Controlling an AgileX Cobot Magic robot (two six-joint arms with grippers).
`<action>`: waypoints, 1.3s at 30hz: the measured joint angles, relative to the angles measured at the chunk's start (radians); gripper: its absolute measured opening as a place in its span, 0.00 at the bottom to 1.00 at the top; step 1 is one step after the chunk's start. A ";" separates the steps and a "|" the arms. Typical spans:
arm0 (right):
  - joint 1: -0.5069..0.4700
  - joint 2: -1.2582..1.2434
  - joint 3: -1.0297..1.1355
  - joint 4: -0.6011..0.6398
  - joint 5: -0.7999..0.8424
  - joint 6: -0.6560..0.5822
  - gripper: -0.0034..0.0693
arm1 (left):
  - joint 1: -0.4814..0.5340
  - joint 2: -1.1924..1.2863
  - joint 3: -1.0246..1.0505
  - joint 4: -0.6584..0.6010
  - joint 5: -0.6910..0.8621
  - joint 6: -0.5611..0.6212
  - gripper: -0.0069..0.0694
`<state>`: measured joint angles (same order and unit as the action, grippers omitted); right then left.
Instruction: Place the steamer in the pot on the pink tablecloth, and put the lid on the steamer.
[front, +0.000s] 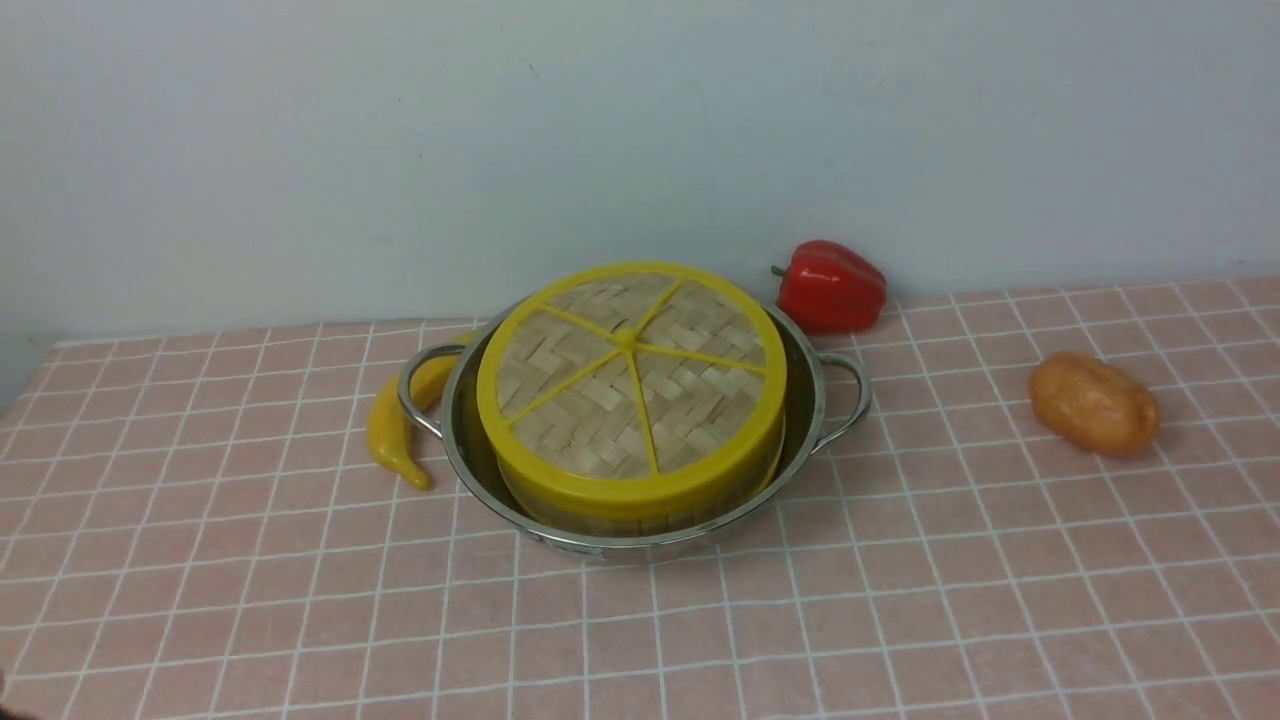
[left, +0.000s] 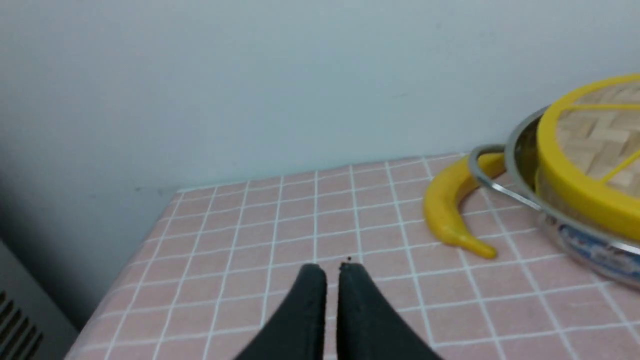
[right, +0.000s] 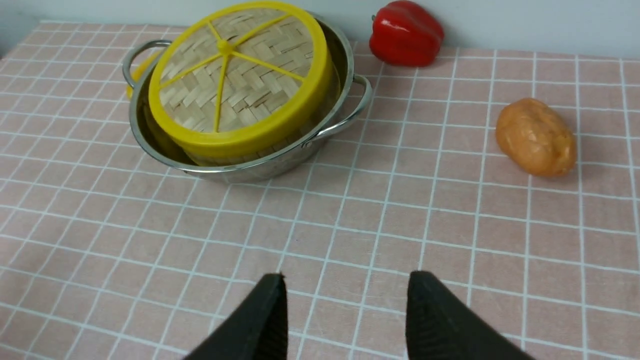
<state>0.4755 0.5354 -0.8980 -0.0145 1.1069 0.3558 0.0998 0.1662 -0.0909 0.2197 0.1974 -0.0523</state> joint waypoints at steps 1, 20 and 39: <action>0.000 0.000 0.000 0.004 0.000 0.000 0.51 | 0.011 -0.018 0.031 0.000 -0.016 0.000 0.14; 0.000 0.000 0.000 0.095 0.000 0.001 0.51 | 0.042 -0.161 0.098 -0.002 -0.037 -0.008 0.18; -0.425 -0.274 0.391 -0.009 -0.585 -0.152 0.51 | 0.042 -0.161 0.098 -0.002 -0.037 -0.008 0.18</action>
<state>0.0510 0.2617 -0.5071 -0.0239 0.5223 0.2034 0.1420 0.0053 0.0070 0.2179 0.1600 -0.0601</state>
